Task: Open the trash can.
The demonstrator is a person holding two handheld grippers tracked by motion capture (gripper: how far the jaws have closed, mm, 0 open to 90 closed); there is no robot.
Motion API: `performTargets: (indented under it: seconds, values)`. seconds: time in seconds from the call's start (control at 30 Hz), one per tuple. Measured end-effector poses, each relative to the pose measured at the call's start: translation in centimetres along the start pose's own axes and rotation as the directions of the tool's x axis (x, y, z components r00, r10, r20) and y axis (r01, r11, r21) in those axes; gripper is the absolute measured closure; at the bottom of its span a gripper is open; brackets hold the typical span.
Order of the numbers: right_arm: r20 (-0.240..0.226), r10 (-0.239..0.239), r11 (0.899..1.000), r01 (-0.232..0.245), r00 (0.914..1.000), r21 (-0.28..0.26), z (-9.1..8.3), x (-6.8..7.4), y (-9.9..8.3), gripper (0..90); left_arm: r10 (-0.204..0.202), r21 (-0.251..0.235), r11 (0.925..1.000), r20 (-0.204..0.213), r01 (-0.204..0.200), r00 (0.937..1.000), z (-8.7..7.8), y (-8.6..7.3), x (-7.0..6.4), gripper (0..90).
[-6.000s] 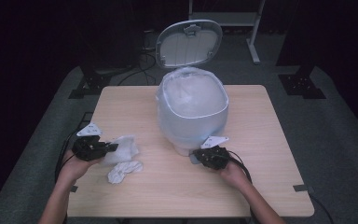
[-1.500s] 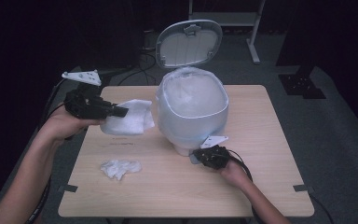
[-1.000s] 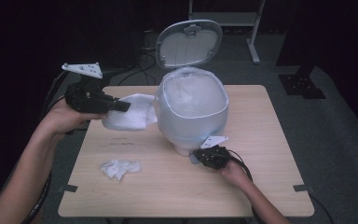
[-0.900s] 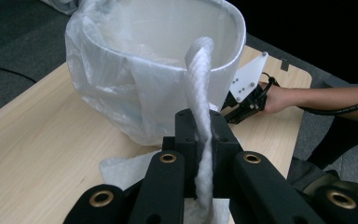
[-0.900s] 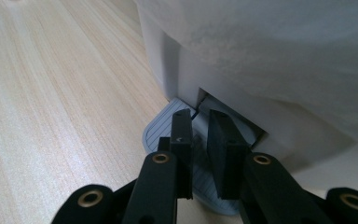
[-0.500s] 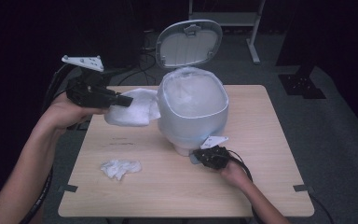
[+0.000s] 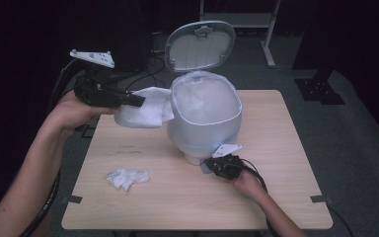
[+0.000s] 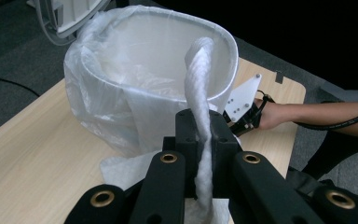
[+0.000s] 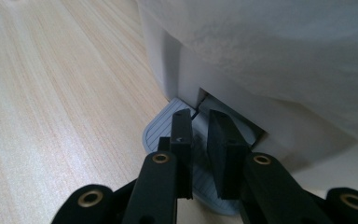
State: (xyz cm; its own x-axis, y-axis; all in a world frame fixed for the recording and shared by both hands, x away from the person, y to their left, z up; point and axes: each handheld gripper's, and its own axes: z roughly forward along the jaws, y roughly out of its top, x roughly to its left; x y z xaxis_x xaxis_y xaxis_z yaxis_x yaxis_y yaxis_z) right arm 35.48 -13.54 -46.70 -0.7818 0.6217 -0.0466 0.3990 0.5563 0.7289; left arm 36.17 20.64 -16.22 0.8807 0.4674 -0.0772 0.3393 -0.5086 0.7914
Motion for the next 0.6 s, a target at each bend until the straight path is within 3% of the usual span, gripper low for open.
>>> performTargets:
  seconds: [0.6]
  values:
    - [0.001, -0.010, 1.000, 0.010, 0.9999, -0.009, 0.0, -0.1, -0.1, 79.7, 0.009, 0.005, 0.9999, 0.005, -0.009, 0.9999, 1.4, 2.5, 0.1, 85.8]
